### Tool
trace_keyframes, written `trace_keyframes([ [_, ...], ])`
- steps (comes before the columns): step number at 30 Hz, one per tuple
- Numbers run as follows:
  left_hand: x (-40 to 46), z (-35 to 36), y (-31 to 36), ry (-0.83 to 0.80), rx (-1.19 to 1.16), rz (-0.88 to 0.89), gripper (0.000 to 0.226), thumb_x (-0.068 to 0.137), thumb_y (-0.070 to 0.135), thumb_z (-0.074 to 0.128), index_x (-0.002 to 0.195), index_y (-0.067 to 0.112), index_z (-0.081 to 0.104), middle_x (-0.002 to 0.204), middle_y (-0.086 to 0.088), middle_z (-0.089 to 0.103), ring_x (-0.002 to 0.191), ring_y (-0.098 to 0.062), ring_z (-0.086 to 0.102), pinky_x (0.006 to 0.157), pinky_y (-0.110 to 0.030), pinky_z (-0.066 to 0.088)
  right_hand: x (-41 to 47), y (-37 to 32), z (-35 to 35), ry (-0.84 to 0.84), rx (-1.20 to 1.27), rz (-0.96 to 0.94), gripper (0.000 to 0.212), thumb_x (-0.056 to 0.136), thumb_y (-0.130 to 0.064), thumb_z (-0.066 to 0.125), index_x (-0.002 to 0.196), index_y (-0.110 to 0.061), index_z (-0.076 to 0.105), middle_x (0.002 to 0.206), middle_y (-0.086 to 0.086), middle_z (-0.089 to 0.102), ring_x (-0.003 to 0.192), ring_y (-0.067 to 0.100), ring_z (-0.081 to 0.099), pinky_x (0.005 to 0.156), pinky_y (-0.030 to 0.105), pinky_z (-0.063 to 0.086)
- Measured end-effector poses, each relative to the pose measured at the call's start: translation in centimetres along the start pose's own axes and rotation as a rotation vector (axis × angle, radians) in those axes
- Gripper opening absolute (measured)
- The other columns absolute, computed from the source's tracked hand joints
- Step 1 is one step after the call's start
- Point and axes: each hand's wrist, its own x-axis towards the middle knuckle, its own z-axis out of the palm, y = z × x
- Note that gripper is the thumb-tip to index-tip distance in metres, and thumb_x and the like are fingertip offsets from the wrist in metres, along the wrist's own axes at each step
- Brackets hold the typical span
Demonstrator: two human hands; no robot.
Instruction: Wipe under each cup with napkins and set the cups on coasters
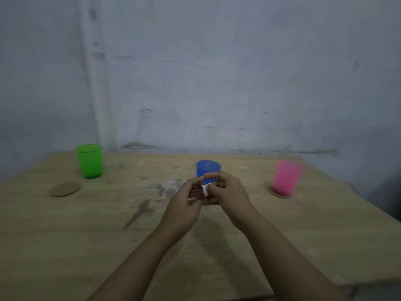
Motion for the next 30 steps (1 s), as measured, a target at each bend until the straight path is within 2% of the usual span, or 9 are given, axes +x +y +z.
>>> trace_keyframes([
  [2,-1.1,4.5,2.3,-0.1,-0.024,0.078,0.056,0.083,-0.011,0.043,0.12,0.031,0.052,0.114,0.007,0.062,0.102,-0.003,0.061,0.082,-0.012,0.048,-2.9,-0.4,-4.7,0.105,0.05,-0.058,0.025,0.082,0.01,0.052,0.095,-0.01,0.061,0.071,0.011,0.059,0.064,0.026,0.065,0.06,0.035,0.058],
  [5,-2.6,11.4,5.2,-0.27,-0.046,0.208,0.056,0.077,0.001,0.045,0.117,0.039,0.049,0.113,0.016,0.061,0.1,0.001,0.06,0.084,-0.013,0.048,-7.5,-0.3,-11.7,0.283,0.037,-0.122,0.018,0.083,0.01,0.056,0.097,-0.001,0.06,0.072,0.013,0.06,0.058,0.022,0.063,0.053,0.032,0.055],
  [9,-4.1,20.7,7.4,-0.475,-0.089,0.234,0.059,0.072,0.009,0.044,0.128,0.026,0.047,0.113,0.01,0.061,0.102,0.001,0.059,0.085,-0.012,0.047,-13.5,0.9,-20.1,0.55,-0.024,-0.14,0.013,0.081,0.009,0.06,0.082,-0.004,0.058,0.065,0.012,0.063,0.054,0.018,0.06,0.046,0.027,0.048],
  [13,-5.4,28.7,8.4,-0.634,-0.076,0.276,0.057,0.078,0.01,0.047,0.133,0.022,0.044,0.118,0.005,0.059,0.106,-0.002,0.056,0.088,-0.017,0.047,-18.0,2.9,-26.3,0.759,-0.085,-0.136,0.018,0.081,0.005,0.063,0.078,-0.013,0.064,0.058,-0.003,0.063,0.055,0.01,0.056,0.051,0.02,0.046],
  [16,-7.0,34.9,8.1,-0.747,-0.075,0.285,0.052,0.083,0.007,0.048,0.134,0.02,0.043,0.121,0.001,0.057,0.108,-0.006,0.055,0.09,-0.024,0.049,-21.4,5.4,-30.1,0.894,-0.055,-0.077,0.014,0.083,-0.002,0.063,0.084,-0.015,0.068,0.067,-0.004,0.066,0.061,0.007,0.057,0.057,0.02,0.047],
  [21,-10.2,43.5,4.4,-0.935,-0.036,0.196,0.049,0.09,0.013,0.048,0.137,0.021,0.041,0.128,0.0,0.054,0.113,-0.008,0.053,0.096,-0.029,0.048,-25.2,12.1,-33.9,1.111,0.105,0.108,0.014,0.083,-0.001,0.062,0.087,-0.012,0.07,0.08,0.007,0.073,0.078,0.019,0.07,0.066,0.026,0.055],
  [23,-11.3,46.1,2.1,-0.979,-0.015,0.11,0.048,0.089,0.013,0.048,0.135,0.022,0.043,0.126,0.0,0.055,0.112,-0.009,0.055,0.095,-0.033,0.05,-26.3,15.4,-34.8,1.164,0.155,0.219,0.019,0.082,0.002,0.058,0.084,-0.012,0.07,0.078,0.008,0.074,0.076,0.022,0.071,0.065,0.029,0.056],
  [26,-12.6,48.7,-1.9,-1.089,0.069,-0.043,0.048,0.09,0.01,0.047,0.136,0.023,0.043,0.128,0.002,0.052,0.113,-0.009,0.052,0.095,-0.028,0.048,-27.4,21.0,-35.6,1.217,0.222,0.441,0.019,0.083,0.002,0.056,0.091,-0.01,0.068,0.079,0.013,0.072,0.074,0.023,0.07,0.066,0.032,0.056],
  [30,-13.7,51.1,-7.3,-1.189,0.237,-0.142,0.048,0.09,0.009,0.051,0.136,0.017,0.044,0.135,-0.005,0.051,0.122,-0.017,0.049,0.103,-0.033,0.043,-28.1,29.2,-36.1,1.233,0.352,0.8,0.022,0.084,0.004,0.052,0.101,0.004,0.065,0.077,0.018,0.068,0.066,0.026,0.065,0.067,0.035,0.055],
])
